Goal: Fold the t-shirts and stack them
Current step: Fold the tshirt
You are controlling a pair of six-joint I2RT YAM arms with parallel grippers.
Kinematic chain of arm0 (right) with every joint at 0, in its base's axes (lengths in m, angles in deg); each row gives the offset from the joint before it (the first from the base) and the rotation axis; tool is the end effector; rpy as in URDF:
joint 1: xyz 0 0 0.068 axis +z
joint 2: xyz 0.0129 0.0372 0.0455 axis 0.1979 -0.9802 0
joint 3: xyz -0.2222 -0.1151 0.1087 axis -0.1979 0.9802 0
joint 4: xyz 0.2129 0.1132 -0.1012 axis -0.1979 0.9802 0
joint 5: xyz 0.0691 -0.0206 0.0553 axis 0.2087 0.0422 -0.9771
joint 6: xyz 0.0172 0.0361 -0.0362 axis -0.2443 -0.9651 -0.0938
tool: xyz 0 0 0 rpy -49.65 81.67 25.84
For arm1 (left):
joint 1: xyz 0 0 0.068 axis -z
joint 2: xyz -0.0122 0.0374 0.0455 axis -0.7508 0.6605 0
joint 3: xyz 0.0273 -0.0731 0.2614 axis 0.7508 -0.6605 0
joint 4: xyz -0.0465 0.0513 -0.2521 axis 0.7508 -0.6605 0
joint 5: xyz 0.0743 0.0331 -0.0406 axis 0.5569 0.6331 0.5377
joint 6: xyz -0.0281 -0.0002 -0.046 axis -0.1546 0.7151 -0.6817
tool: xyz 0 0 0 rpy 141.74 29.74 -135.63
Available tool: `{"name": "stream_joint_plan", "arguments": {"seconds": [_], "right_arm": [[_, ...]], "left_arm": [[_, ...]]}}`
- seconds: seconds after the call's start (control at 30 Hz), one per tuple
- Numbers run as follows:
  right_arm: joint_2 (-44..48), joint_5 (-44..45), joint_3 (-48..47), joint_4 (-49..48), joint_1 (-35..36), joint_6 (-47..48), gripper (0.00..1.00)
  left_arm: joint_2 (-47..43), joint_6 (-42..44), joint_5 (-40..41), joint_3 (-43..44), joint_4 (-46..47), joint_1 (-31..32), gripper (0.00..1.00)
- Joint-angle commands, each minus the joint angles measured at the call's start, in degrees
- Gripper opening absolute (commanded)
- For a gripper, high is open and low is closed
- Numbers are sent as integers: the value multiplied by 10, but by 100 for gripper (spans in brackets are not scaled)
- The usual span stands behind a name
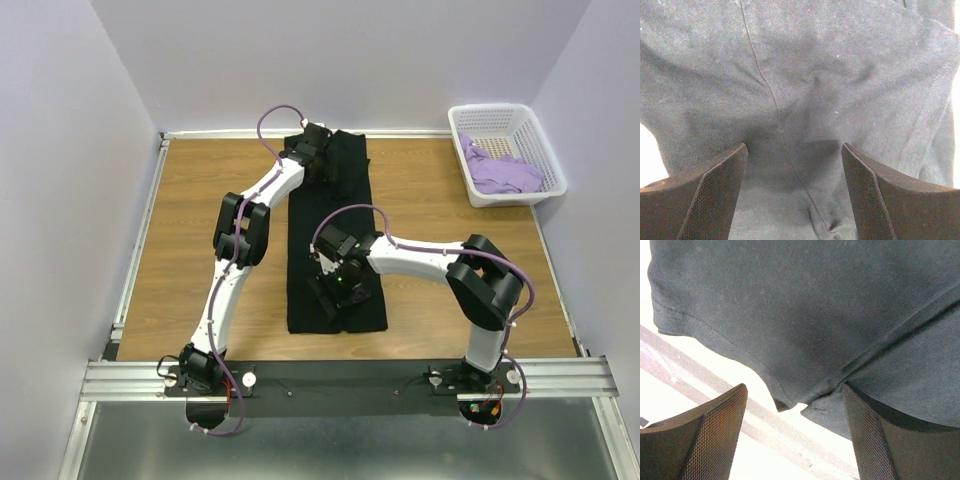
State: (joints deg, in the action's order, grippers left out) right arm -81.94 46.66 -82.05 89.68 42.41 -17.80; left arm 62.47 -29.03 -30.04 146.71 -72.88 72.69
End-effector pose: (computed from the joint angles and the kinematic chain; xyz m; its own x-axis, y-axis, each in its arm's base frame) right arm 0.1975 0.2879 0.1608 -0.8418 -0.5318 -0.0930 -0.5276 0.7738 0.3507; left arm 0.5150 -0.2255 0.1707 -0.7394 -0.1205 -0.6624 0.0364 0.9753 -0.2180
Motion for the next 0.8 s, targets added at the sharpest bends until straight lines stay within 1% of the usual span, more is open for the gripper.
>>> {"name": "stream_joint_plan", "arguments": {"seconds": [0.0, 0.03, 0.1, 0.13, 0.2, 0.23, 0.3, 0.33, 0.37, 0.4, 0.43, 0.47, 0.5, 0.53, 0.6, 0.63, 0.67, 0.7, 0.73, 0.77], "right_arm": [[5, 51, -21, -20, 6, -3, 84], [13, 57, -24, -18, 5, -7, 84], [29, 71, -29, -17, 5, -16, 85], [44, 87, -29, -14, 2, -18, 85], [61, 106, -23, -11, -5, -30, 85], [82, 124, -17, -10, -17, -34, 85], [103, 138, 7, -9, -35, -46, 84], [112, 149, 18, -9, -44, -57, 84], [129, 151, 27, -9, -60, -60, 83], [135, 155, 46, -11, -66, -62, 82], [140, 160, 55, -10, -76, -62, 81], [146, 165, 68, -11, -79, -62, 78], [146, 165, 72, -11, -81, -61, 77], [146, 167, 77, -12, -84, -59, 75], [142, 167, 80, -12, -86, -58, 71], [141, 164, 85, -14, -86, -58, 69], [141, 166, 86, -18, -87, -56, 66], [140, 165, 87, -19, -88, -55, 56], [140, 167, 88, -19, -90, -56, 52], [141, 166, 90, -19, -91, -57, 50]], "left_arm": [[-34, 8, -31, -6, 33, -8, 84], [-78, 5, -28, -21, 55, -10, 84], [-122, 1, -12, -45, 68, -10, 84], [-163, -6, 17, -63, 65, -11, 84], [-202, -7, 48, -78, 52, -11, 84], [-240, -12, 85, -95, 28, -11, 84], [-281, -19, 117, -122, 2, -11, 84], [-302, -24, 127, -165, -9, -11, 84], [-351, -34, 137, -194, -24, -10, 84], [-377, -39, 138, -262, -27, -10, 84], [-404, -45, 136, -299, -28, -9, 84], [-457, -61, 133, -374, -34, -8, 84], [-483, -65, 126, -375, -33, -8, 84], [-532, -70, 114, -446, -34, -4, 84], [-576, -80, 94, -513, -35, 1, 82], [-597, -82, 76, -575, -41, 11, 82], [-635, -90, 71, -604, -48, 15, 82], [-653, -104, 64, -657, -55, 21, 81], [-692, -109, 37, -684, -58, 34, 80], [-710, -117, 25, -708, -61, 43, 78]]}}
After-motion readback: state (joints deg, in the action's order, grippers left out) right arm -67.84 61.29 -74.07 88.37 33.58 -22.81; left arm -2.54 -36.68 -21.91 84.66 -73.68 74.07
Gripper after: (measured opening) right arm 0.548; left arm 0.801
